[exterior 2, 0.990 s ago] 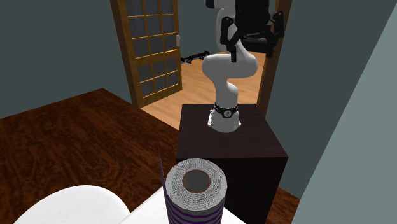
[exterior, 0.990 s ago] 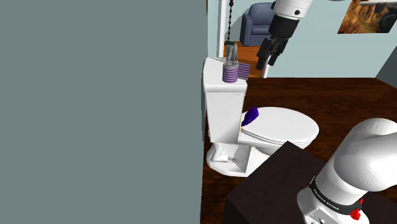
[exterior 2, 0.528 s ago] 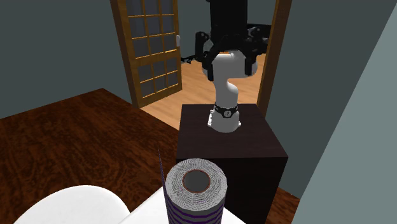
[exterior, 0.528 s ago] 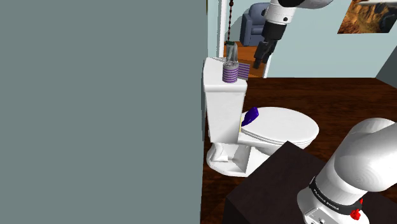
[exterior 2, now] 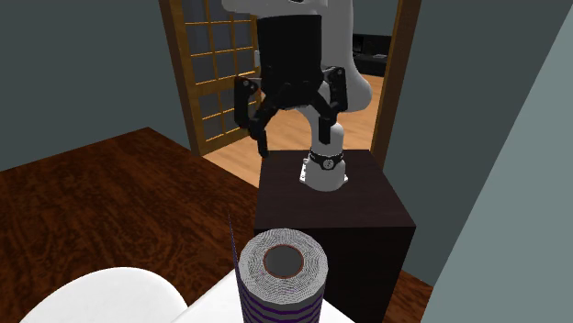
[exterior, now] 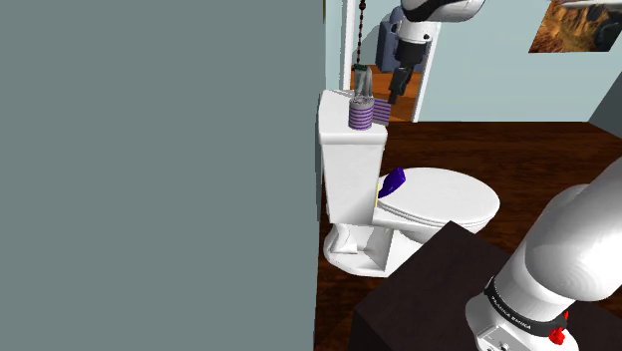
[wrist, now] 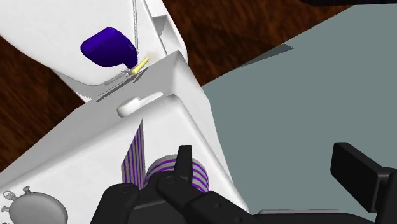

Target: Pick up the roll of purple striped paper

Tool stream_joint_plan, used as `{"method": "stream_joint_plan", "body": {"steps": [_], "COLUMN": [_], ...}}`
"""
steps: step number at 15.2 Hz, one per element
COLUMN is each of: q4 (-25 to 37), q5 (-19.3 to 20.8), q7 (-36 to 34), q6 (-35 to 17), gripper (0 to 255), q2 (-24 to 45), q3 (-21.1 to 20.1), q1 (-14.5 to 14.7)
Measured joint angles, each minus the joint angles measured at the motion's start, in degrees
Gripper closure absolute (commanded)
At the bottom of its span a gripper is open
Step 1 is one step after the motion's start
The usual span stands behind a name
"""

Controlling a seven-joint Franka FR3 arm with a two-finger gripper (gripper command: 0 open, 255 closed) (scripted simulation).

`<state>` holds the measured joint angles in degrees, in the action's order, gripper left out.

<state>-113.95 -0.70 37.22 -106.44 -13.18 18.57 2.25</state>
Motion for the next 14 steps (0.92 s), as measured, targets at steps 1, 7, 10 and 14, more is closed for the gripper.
{"method": "stream_joint_plan", "body": {"steps": [1, 7, 10, 14], "q4": [2.5, 16.0, 24.2, 24.9], "q5": [-0.6, -4.6, -6.6, -7.5], "q7": [2.1, 13.0, 17.6, 19.4], "q6": [-0.2, 0.1, 1.6, -0.2], "gripper": [0, 0, 0, 0], "q2": [3.0, 18.1, 25.6, 28.3], "q3": [0.8, 3.4, 3.6, 3.5], "q1": [0.0, -1.1, -2.5, -3.2]}}
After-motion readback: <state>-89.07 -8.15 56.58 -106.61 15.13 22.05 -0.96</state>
